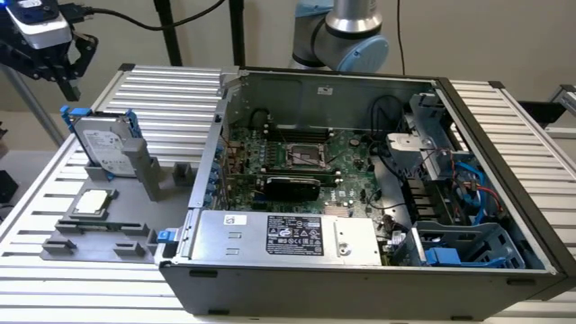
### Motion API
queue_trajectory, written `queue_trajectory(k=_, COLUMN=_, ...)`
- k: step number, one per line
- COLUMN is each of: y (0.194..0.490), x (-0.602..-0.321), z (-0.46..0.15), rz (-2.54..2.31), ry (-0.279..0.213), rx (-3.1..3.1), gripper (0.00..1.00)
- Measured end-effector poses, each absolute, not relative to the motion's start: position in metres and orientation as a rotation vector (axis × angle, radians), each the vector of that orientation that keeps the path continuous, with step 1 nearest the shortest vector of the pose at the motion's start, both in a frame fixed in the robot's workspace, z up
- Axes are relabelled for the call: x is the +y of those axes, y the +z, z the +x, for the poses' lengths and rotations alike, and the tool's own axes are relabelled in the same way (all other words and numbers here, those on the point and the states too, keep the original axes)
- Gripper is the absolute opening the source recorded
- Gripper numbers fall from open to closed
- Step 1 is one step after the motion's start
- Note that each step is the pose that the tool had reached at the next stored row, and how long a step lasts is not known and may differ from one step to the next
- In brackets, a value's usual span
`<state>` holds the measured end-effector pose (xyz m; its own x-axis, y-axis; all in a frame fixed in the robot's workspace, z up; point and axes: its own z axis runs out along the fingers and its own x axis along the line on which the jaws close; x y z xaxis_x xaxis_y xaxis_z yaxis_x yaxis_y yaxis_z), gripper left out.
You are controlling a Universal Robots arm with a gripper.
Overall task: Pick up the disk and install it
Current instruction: 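Pick up the disk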
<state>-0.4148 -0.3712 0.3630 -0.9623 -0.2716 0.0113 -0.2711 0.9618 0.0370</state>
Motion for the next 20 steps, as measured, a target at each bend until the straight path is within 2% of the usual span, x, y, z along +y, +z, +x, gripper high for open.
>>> queue_trajectory(k=20, y=0.3597, x=-0.3712, z=-0.4148, rz=0.982, ry=-0.048, rx=-2.964, gripper=0.00)
